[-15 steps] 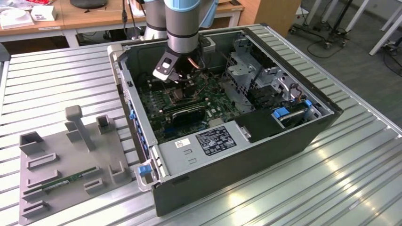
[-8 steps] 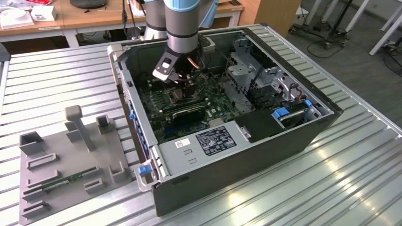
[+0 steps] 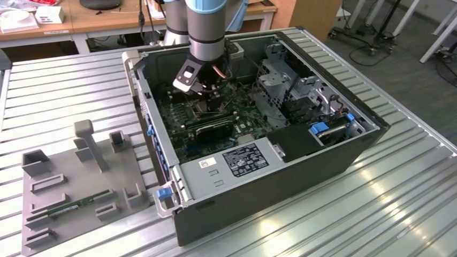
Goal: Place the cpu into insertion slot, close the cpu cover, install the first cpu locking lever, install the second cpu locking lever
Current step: 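Place the cpu into insertion slot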
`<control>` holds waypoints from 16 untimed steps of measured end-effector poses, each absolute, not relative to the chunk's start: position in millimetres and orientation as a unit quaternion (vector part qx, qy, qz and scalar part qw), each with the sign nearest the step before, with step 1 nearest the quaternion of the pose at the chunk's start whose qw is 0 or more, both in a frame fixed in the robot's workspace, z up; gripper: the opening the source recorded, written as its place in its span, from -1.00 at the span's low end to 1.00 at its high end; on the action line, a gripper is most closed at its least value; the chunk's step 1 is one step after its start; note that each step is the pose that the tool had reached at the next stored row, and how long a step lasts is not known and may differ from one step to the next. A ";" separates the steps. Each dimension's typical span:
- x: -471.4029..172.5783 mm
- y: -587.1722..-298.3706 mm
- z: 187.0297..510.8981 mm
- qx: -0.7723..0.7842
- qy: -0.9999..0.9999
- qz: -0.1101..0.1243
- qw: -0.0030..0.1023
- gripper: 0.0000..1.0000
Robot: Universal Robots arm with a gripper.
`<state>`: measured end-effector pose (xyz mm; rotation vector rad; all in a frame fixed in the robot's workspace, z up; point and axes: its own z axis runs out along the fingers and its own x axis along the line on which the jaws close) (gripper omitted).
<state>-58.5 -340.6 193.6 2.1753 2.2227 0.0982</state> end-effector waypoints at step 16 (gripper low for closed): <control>-58.7 -340.6 190.2 0.699 0.714 0.031 0.015 0.08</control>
